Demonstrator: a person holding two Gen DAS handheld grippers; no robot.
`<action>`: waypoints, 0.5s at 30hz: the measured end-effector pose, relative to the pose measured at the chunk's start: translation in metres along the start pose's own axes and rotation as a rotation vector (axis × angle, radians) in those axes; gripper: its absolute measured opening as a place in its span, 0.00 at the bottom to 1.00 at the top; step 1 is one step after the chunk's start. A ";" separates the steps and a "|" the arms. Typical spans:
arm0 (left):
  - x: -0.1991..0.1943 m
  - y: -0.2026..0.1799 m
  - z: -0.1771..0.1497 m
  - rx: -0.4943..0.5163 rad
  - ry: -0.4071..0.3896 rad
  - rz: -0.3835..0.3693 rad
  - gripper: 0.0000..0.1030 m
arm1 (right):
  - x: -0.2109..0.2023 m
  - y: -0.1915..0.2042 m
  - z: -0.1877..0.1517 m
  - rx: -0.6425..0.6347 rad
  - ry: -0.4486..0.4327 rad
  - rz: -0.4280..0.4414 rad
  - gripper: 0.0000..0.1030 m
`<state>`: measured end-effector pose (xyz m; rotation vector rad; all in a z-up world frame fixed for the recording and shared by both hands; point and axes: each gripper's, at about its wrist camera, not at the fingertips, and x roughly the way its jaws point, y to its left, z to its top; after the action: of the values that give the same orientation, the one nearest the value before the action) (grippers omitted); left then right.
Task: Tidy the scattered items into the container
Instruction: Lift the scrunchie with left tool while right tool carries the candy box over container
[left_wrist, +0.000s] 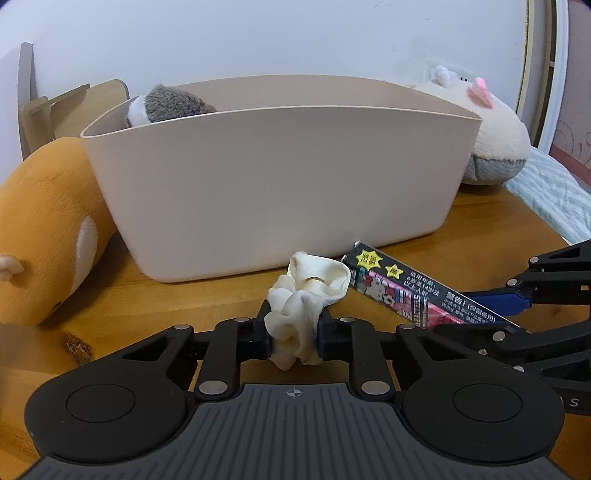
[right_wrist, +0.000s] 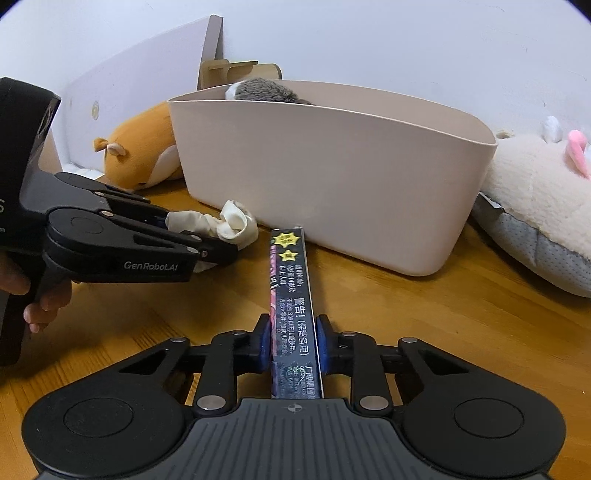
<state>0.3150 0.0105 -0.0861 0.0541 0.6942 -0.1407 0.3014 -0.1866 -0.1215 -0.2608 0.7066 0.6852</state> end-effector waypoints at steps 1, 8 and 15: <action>-0.001 0.000 0.000 0.000 0.000 0.003 0.19 | -0.001 0.001 0.000 0.002 -0.001 -0.004 0.22; -0.012 0.005 -0.005 -0.014 -0.004 0.016 0.17 | -0.007 0.000 -0.004 0.033 0.000 0.015 0.22; -0.035 0.008 -0.009 -0.012 -0.034 0.012 0.17 | -0.023 0.000 -0.011 0.070 -0.012 0.044 0.22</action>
<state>0.2845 0.0228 -0.0704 0.0438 0.6603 -0.1257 0.2829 -0.2021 -0.1137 -0.1774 0.7253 0.7023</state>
